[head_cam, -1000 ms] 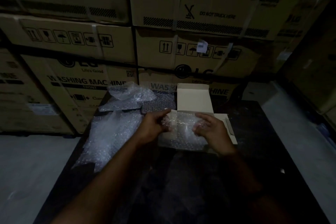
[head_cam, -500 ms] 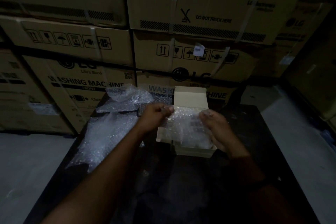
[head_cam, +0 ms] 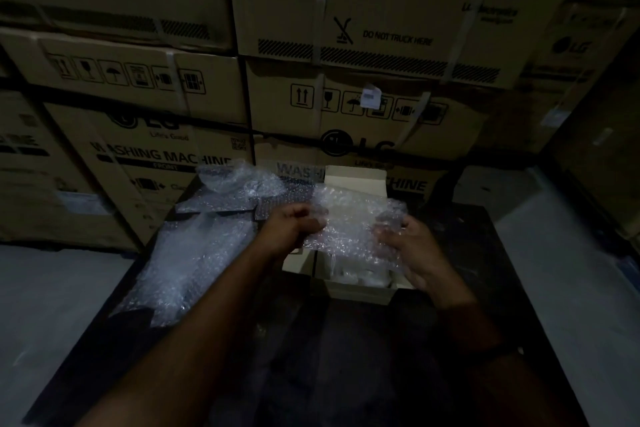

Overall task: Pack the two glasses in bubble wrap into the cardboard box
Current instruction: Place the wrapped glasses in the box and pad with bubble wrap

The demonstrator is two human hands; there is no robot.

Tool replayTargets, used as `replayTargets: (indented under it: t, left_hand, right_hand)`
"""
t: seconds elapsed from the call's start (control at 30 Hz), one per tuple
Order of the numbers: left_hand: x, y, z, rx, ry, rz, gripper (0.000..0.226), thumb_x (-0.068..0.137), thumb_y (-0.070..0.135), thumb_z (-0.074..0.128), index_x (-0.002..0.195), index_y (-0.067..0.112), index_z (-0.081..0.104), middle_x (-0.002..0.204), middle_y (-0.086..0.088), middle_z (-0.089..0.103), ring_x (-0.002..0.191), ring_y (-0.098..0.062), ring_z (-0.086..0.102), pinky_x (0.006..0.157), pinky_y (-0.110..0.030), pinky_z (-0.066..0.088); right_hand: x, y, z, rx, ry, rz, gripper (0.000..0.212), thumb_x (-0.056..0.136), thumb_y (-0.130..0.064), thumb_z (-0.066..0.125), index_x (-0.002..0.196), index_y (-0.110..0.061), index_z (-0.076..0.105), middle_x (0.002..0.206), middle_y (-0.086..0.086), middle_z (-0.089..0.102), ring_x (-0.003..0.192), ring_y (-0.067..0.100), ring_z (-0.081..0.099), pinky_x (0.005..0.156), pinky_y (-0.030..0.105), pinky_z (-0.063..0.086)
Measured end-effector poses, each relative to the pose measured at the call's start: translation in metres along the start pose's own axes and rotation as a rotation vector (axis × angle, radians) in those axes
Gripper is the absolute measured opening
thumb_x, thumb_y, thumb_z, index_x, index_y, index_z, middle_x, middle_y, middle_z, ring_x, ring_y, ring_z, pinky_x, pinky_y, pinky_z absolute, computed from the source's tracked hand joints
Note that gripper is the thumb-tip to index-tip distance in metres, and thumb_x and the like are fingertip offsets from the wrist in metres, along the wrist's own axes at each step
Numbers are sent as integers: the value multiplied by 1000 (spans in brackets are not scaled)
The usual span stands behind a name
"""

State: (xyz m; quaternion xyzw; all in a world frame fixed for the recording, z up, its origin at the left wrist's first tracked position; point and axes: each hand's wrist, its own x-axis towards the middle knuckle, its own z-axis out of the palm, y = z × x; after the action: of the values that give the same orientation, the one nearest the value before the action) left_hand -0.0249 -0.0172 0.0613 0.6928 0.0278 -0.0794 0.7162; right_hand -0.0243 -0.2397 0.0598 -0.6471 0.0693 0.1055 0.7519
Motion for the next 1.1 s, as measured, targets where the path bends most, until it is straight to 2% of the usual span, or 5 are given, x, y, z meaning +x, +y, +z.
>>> replayTargets:
  t: [0.37,0.5,0.7,0.83,1.1]
  left_hand:
    - [0,-1,12,-286,63,-67,37,94,8,32,82,1,66,76,-10,72,76,-29,62,60,-31,51]
    - [5,-7,14,-50,86,-67,20,88,25,63,77,10,69,84,-11,68,76,-28,58,65,-35,43]
    - [10,-17,43,-74,343,-13,18,80,-6,68,76,10,63,68,-3,62,42,3,53,40,-11,38]
    - [11,-40,49,-131,424,-27,17,79,-5,70,75,11,66,75,-6,65,69,-17,62,57,-23,50]
    - [11,-91,36,1165,138,-57,27,92,42,54,116,33,63,117,6,65,108,-13,57,101,-42,36]
  right_hand:
    - [9,-9,-19,279,-194,145,31,79,-3,41,70,4,71,109,20,68,99,32,65,89,38,52]
    - [31,-5,-24,180,-110,158,40,96,-28,52,81,5,70,103,15,72,94,26,67,87,37,53]
    - [56,-7,-14,88,-7,50,20,85,-3,65,103,-11,66,99,7,66,90,21,63,75,35,57]
    - [70,-3,-3,-124,-24,31,28,83,8,63,105,-9,67,106,13,64,84,22,64,71,36,59]
    - [118,25,5,-999,-308,-222,27,83,-3,68,109,-8,71,117,6,66,106,16,59,79,10,38]
